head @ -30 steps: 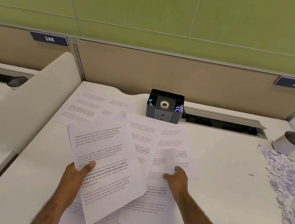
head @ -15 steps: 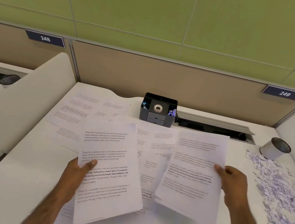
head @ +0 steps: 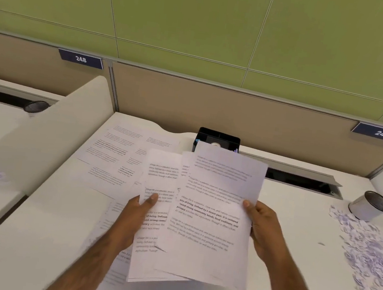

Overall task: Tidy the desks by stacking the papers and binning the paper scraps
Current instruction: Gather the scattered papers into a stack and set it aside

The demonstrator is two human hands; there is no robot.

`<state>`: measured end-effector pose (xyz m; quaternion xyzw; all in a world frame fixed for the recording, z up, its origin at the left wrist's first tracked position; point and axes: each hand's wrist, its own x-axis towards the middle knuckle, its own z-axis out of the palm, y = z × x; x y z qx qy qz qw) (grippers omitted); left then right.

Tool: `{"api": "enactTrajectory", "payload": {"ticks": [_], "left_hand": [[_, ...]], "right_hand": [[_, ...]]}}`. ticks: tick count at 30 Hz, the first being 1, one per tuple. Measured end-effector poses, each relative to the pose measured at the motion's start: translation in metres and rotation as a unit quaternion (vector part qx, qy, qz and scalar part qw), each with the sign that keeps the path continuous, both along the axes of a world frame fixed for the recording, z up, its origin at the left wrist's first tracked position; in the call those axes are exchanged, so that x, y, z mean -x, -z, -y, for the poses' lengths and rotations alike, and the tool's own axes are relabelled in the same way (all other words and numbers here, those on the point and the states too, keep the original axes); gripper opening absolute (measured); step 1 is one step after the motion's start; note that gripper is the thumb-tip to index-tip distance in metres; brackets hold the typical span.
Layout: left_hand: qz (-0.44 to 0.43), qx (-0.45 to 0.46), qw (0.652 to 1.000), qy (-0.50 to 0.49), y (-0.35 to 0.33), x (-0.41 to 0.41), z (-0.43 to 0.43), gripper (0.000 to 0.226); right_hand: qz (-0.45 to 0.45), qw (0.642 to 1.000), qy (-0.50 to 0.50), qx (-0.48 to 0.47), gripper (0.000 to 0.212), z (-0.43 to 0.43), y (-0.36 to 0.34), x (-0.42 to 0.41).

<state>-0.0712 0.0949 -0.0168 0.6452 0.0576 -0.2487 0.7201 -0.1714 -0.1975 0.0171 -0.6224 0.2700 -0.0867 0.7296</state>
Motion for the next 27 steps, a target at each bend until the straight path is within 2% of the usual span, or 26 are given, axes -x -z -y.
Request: {"api": "enactTrajectory", "payload": {"ticks": [11, 16, 20, 23, 27], "left_hand": [[0.004, 0.014, 1.0, 0.006, -0.004, 0.011, -0.001, 0.035], [0.009, 0.037, 0.999, -0.012, -0.009, 0.015, -0.003, 0.035], [0.048, -0.004, 0.998, 0.041, -0.012, 0.018, -0.002, 0.044], [0.092, -0.053, 0.991, 0.076, -0.013, 0.021, 0.005, 0.031], [0.111, -0.073, 0.99, 0.045, -0.01, 0.027, 0.016, 0.01]], "right_hand": [[-0.026, 0.999, 0.001, -0.042, 0.019, -0.046, 0.023, -0.019], [-0.078, 0.98, -0.158, -0.089, 0.036, -0.042, 0.017, -0.003], [-0.053, 0.985, -0.143, -0.084, 0.035, -0.047, 0.014, 0.001], [-0.016, 0.992, -0.108, -0.066, 0.032, -0.048, 0.015, 0.003], [0.008, 0.998, -0.061, 0.006, 0.029, -0.05, 0.021, 0.008]]}}
